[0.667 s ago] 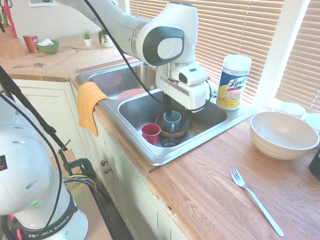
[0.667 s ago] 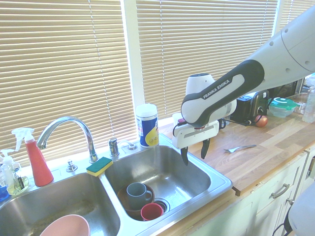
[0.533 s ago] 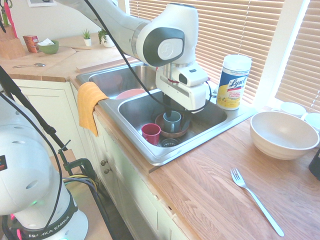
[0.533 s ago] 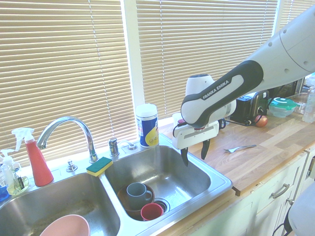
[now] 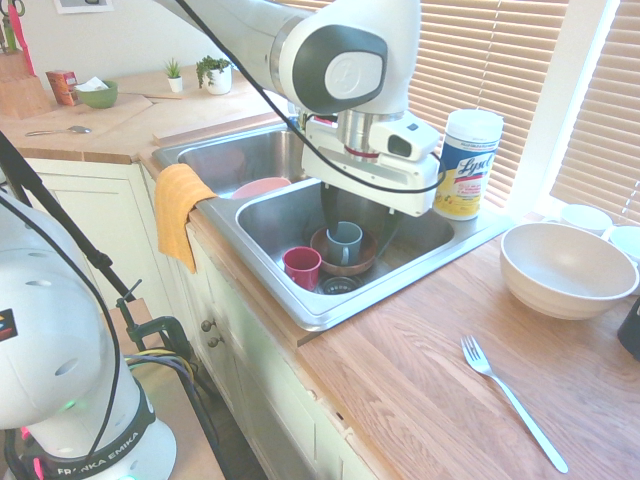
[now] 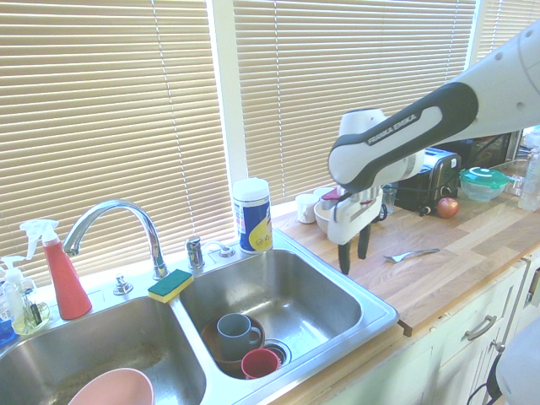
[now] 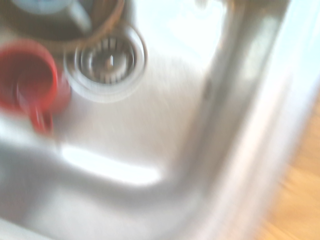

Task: Put the fork into the sink

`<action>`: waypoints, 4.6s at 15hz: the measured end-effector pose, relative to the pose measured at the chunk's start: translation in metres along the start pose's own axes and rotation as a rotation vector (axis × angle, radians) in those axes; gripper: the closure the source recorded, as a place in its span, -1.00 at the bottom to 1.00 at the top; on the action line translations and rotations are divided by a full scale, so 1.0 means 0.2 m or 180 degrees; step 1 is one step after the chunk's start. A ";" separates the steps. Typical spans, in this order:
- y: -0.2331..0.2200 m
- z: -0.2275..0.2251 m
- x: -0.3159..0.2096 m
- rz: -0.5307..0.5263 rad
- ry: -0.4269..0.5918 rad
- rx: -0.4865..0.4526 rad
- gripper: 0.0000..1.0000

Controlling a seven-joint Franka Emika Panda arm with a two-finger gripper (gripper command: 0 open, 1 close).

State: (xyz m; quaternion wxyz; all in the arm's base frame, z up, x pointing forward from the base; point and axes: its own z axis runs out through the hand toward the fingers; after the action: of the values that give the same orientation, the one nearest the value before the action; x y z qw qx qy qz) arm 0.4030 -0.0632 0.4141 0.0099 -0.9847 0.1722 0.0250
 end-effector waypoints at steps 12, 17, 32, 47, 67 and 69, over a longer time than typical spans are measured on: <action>0.74 0.22 0.32 -0.2280 0.0151 -0.0298 -1.00; 0.84 0.29 0.47 -0.2303 0.0165 -0.0249 -1.00; 0.95 0.39 0.52 -0.2037 0.0136 -0.0215 1.00; 0.98 0.42 0.51 -0.1817 0.0144 -0.0106 1.00; -0.40 -0.03 0.31 0.1207 0.0388 -0.0056 1.00; -0.63 0.03 0.24 0.1540 0.0493 0.0007 1.00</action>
State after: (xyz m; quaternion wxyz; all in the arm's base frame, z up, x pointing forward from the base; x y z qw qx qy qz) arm 0.4907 0.0394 0.4078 -0.0085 -0.9138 0.4030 -0.0491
